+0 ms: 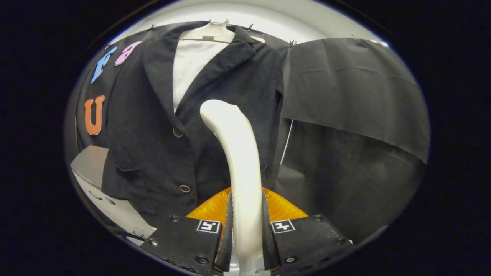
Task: Iron the clothes twice with a garment steamer, once on the left side and once on the right side.
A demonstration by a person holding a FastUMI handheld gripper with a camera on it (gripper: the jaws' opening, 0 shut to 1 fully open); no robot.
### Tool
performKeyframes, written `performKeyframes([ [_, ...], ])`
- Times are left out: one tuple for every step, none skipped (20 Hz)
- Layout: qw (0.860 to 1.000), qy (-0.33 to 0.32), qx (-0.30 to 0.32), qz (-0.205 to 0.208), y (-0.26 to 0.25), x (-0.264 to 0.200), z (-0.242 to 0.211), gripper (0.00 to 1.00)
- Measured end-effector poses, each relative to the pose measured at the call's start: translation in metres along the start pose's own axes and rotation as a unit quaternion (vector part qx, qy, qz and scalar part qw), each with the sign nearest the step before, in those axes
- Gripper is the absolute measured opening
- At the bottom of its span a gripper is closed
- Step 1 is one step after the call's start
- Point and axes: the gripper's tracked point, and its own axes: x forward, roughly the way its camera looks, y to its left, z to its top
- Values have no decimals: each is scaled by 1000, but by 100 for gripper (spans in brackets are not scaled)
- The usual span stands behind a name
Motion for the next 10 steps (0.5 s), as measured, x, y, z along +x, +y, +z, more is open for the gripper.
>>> performKeyframes([
  [1000,5,-2,-1,1,2,-6,35],
  [1000,9,-4,-1,4,1,-17,35],
  [1000,13,-5,-2,6,0,-24,35],
  [1000,18,-6,-2,5,0,-30,35],
  [1000,23,-6,-2,7,-1,-36,35],
  [1000,29,-9,-2,8,-1,-43,35],
  [999,34,-10,-2,8,-1,-50,35],
  [999,38,-12,-2,10,-2,-57,35],
  [999,43,-13,-2,11,-3,-65,35],
  [999,48,-14,-2,12,-3,-72,35],
])
